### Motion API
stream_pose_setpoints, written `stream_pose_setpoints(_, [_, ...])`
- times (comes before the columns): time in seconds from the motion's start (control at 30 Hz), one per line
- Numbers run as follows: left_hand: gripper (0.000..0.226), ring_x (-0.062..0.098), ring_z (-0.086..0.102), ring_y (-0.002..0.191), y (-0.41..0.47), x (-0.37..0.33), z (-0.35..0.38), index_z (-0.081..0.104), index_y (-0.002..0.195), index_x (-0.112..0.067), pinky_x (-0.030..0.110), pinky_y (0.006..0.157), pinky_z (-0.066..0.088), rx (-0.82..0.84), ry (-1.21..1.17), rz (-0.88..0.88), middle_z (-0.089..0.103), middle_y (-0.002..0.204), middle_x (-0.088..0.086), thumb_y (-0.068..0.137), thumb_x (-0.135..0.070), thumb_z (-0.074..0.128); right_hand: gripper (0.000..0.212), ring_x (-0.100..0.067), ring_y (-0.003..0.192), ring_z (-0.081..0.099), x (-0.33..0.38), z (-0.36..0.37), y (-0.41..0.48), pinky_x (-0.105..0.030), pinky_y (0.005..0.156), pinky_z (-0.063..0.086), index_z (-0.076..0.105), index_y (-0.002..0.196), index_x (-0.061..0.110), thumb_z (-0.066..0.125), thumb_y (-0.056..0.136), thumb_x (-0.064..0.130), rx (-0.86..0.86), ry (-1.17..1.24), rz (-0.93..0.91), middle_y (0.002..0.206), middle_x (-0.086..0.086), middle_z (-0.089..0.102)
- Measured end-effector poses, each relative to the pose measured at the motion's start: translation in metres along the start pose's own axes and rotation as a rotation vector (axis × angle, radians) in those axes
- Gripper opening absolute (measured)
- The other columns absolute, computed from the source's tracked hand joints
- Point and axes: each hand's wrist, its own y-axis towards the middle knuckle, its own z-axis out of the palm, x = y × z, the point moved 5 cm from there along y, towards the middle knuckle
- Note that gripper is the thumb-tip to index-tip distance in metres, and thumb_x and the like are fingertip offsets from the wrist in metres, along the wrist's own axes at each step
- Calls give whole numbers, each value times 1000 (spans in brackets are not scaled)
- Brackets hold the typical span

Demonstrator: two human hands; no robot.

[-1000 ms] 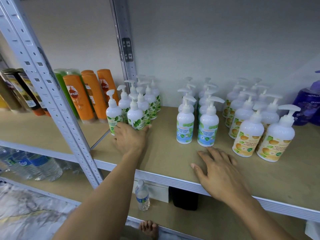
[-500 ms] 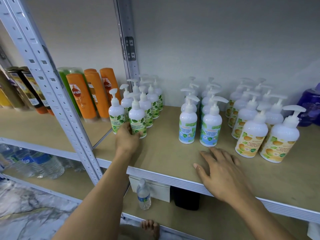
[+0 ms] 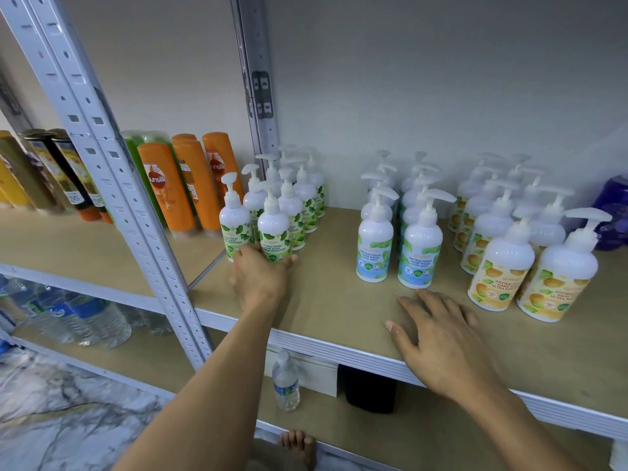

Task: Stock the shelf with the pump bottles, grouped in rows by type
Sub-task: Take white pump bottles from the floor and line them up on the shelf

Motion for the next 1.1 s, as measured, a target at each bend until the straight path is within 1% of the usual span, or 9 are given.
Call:
stream_pose_setpoints(0.07, [56, 25, 63, 95, 2, 3, 2, 67, 102, -27, 49, 83, 56, -2, -6, -4, 67, 101, -5, 61, -62, 81, 73, -23, 135, 44, 0, 0, 0, -45, 107, 35, 57, 137, 30, 17, 90, 68, 1, -8, -6, 143, 0, 53])
stream_pose_setpoints(0.17, [50, 25, 64, 93, 2, 2, 0, 70, 102, -26, 46, 82, 56, 2, -18, 2, 69, 101, -5, 65, -56, 83, 71, -24, 132, 47, 0, 0, 0, -46, 106, 38, 60, 134, 28, 20, 91, 66, -3, -10, -3, 140, -1, 56])
stream_pose_setpoints(0.33, [47, 25, 65, 92, 3, 1, -1, 71, 102, -25, 43, 78, 57, 6, -15, 5, 69, 100, -5, 66, -53, 83, 67, -25, 127, 52, 0, 1, 0, -47, 102, 41, 65, 129, 26, 25, 91, 65, -17, 5, 2, 134, -2, 60])
stream_pose_setpoints(0.43, [44, 24, 64, 90, 3, -1, -2, 72, 101, -24, 40, 75, 55, 6, -16, 8, 70, 99, -4, 68, -51, 84, 69, -25, 129, 51, 1, 0, 0, -46, 103, 39, 63, 130, 27, 23, 90, 66, -18, 6, -1, 136, -1, 59])
stream_pose_setpoints(0.57, [43, 24, 65, 90, 2, -2, -1, 72, 101, -24, 41, 75, 55, 11, -8, 12, 70, 99, -4, 69, -50, 83, 70, -25, 130, 50, 1, -1, 0, -46, 104, 38, 62, 132, 28, 21, 90, 66, -19, 3, -1, 137, -2, 58])
stream_pose_setpoints(0.73, [39, 24, 63, 92, 3, -2, 0, 72, 102, -23, 37, 70, 49, 5, -8, 19, 70, 100, -3, 73, -45, 84, 72, -24, 132, 48, 1, -2, 0, -46, 106, 37, 61, 134, 28, 19, 90, 66, -10, 7, -7, 139, -1, 56])
stream_pose_setpoints(0.87, [37, 24, 64, 91, 4, -1, 1, 72, 100, -25, 40, 73, 54, 7, 3, 29, 69, 99, -4, 73, -47, 83, 74, -23, 136, 44, 1, -2, -1, -45, 109, 34, 57, 138, 29, 15, 90, 67, 2, 5, -11, 144, 0, 53])
stream_pose_setpoints(1.0, [37, 24, 64, 92, 5, 0, 1, 72, 102, -24, 38, 71, 52, 6, 10, 41, 70, 99, -3, 74, -45, 83, 74, -23, 136, 43, 1, -3, -1, -44, 109, 34, 56, 138, 30, 14, 90, 68, 12, 5, -9, 144, 0, 52])
stream_pose_setpoints(1.1, [45, 26, 64, 97, 3, -1, 0, 69, 107, -22, 43, 78, 55, 10, 25, 50, 68, 104, -1, 72, -48, 83, 76, -22, 139, 39, 1, -3, -1, -44, 111, 31, 52, 141, 31, 11, 89, 68, 29, 7, -16, 148, 1, 48])
